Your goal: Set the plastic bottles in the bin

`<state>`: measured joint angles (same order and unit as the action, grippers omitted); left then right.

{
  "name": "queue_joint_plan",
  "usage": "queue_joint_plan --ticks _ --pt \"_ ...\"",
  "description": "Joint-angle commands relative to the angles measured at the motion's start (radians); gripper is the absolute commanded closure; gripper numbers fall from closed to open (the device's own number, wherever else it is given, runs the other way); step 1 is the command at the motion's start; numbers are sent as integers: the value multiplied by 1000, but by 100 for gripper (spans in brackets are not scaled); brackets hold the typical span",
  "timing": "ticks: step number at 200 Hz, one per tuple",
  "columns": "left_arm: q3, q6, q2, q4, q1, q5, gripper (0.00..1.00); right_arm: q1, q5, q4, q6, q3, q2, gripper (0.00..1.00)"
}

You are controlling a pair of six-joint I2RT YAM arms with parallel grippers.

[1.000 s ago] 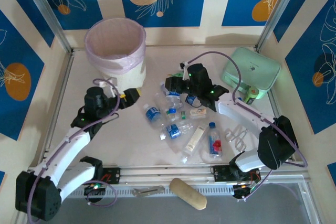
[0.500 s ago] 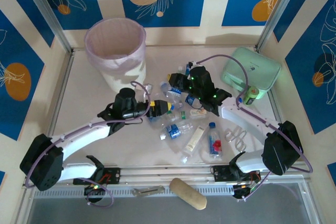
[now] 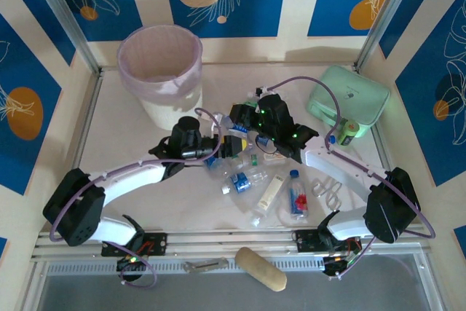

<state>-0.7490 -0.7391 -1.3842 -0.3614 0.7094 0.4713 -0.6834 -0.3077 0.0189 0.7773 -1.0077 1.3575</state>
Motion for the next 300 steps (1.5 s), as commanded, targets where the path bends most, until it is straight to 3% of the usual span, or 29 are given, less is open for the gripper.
queue_joint_plan --ticks 1,44,68,81,131,142,163,186,251,300 --pt "-39 20 -3 -52 9 13 25 -6 -8 -8 0 -17 -32 42" --pt "-39 20 -7 -74 8 1 19 -14 15 7 27 -20 -26 42" --pt "-41 26 -9 -79 9 -5 21 -18 19 15 36 -20 -26 42" --pt "-41 25 -9 -80 8 -5 26 -18 19 16 40 -19 -27 42" --pt "-36 30 6 -70 9 -13 59 -13 20 15 43 -22 -29 38" --pt "-35 33 12 -60 9 -19 59 -12 23 13 45 -24 -30 35" --pt "-29 45 30 -27 8 -40 56 1 19 33 55 -32 -39 16" --pt "-9 58 68 37 -1 -102 56 38 15 42 56 -14 -83 9" --pt "17 92 199 227 -111 -168 55 194 45 98 66 108 -303 8" --pt "-229 247 231 387 -225 -176 55 251 52 135 99 236 -420 8"
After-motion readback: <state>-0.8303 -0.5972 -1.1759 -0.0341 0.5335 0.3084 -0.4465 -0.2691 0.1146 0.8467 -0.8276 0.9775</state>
